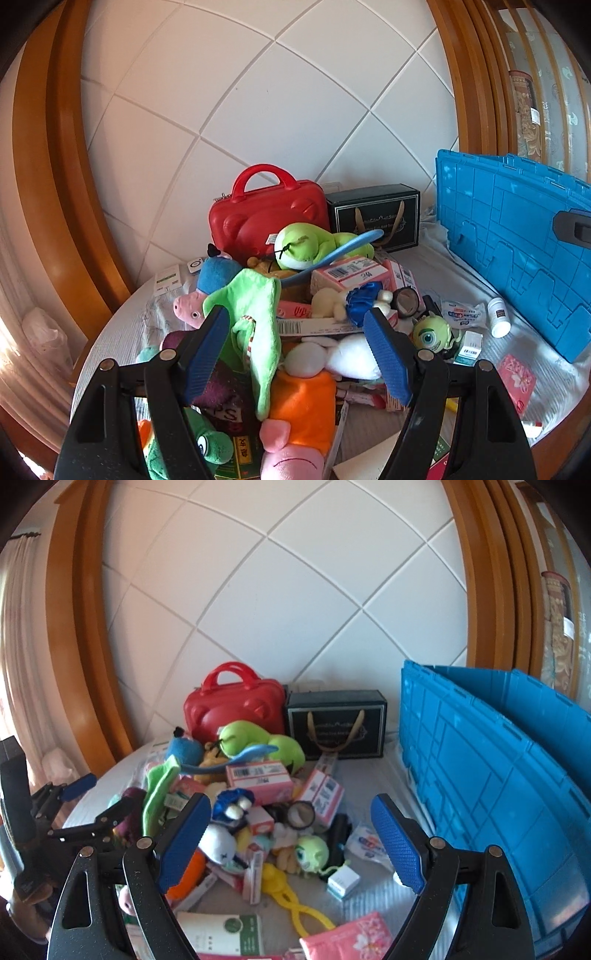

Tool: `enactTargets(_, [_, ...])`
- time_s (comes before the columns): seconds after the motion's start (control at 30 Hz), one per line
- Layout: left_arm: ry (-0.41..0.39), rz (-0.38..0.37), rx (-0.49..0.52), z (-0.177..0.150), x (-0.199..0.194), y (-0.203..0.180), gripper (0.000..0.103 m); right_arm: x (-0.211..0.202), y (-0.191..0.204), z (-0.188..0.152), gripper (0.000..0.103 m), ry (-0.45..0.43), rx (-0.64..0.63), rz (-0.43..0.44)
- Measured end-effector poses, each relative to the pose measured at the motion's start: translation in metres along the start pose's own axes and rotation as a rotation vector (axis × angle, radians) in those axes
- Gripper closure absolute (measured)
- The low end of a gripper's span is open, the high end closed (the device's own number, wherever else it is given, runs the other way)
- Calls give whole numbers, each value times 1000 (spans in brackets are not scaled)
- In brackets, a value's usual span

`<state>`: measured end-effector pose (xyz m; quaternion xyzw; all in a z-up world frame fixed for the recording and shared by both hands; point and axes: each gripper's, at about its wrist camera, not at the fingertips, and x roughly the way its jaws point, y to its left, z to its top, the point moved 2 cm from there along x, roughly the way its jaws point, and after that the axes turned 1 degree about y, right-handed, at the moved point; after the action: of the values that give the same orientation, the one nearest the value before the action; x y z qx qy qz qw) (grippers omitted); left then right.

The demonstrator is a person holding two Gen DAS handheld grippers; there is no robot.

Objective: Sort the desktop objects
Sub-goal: 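Move both tools back to the table pile, then grasp the red box with the left gripper while the right gripper grasps the white-pink box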

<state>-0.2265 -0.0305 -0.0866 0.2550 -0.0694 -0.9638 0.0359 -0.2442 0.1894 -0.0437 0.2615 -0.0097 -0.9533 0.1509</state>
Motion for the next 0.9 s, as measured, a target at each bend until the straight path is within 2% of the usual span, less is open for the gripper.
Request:
enactTargets(0.13, [23,-6,11,-18,6,-8,28,22,-1,-17,14,69,-18,24])
enactTargets(0.3, [61,-48,34,-40,8,-25,28,54,-2,-33,14,149,-27,69])
enactTargets(0.43, [97,-138,56,-67,6,-42,28,81,4,-51,18,228,-78,101])
enactTargets(0.6, [174,-232,132,-106,8,-69,28,104,3,-64,18,292,-92,128])
enactTargets(0.7, [224,-288,138,-125,11,-84,28,122,4,-73,18,337,-111,134])
enactTargets(0.8, [249,-337,141,-138,13,-96,28,145,10,-88,22,400,-124,152])
enactTargets(0.9, [270,-387,172,-151,14,-107,28,170,20,-108,31,478,-130,184])
